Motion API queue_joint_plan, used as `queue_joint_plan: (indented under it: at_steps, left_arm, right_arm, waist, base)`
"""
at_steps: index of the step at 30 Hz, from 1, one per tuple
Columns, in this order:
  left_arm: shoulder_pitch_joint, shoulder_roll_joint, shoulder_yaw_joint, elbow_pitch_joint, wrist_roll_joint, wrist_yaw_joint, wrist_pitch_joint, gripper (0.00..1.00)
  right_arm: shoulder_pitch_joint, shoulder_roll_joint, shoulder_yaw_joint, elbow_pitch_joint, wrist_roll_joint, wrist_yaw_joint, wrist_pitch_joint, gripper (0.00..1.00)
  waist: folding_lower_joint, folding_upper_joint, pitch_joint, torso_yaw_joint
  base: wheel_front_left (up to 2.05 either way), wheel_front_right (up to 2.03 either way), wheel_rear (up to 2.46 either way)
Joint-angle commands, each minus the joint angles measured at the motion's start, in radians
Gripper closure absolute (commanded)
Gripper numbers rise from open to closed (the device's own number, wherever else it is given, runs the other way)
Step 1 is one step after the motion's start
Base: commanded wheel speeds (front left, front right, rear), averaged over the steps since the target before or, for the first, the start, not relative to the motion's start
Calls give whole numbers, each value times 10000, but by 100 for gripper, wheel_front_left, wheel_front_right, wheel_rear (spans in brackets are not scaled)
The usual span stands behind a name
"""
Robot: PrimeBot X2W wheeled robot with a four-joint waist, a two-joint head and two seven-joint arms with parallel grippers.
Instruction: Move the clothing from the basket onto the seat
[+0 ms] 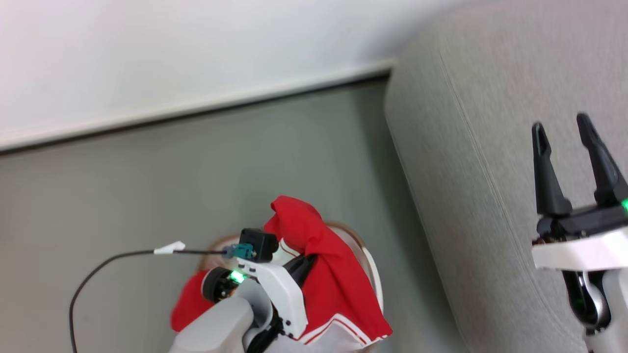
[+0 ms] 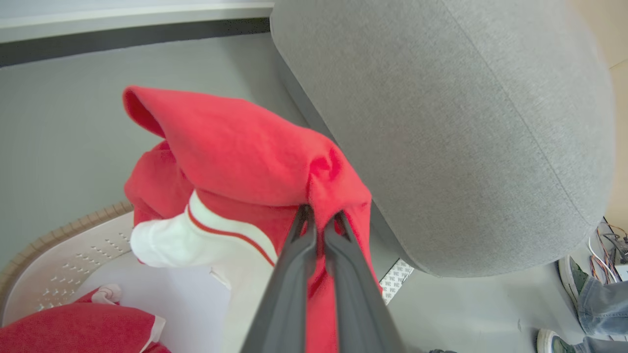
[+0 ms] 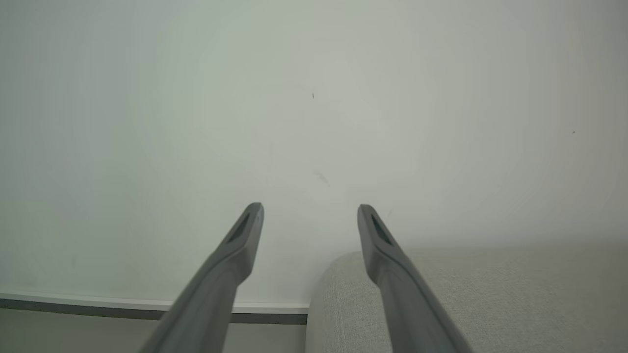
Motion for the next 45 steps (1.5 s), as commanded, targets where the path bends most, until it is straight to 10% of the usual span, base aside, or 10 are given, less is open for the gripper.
queue_joint_plan:
  at_steps: [1, 11, 32, 45]
  left_arm:
    - [171, 74, -53, -132, -109, -32, -192, 100]
    - [352, 561, 370, -1780, -242, 46, -905, 100]
    - [325, 2292, 2203, -7249, 646, 1859, -563, 100]
    - [503, 2260, 1833, -7852, 761, 1966, -272, 100]
  right_arm:
    - [240, -120, -9, 56, 108, -21, 9, 0]
    - [1231, -258, 235, 371, 610, -21, 9, 0]
    - [1748, -230, 1841, -1, 1260, -21, 9, 0]
    - [337, -709, 4577, 1333, 1233, -21, 9, 0]
  waist:
    - [3, -1, -1010, 733]
    - [3, -1, -2658, 1355]
    - [3, -1, -3266, 1516]
    - [3, -1, -3273, 1714]
  base:
    - [0, 0, 0]
    - [0, 0, 0]
    - [0, 0, 0]
    - [0, 0, 0]
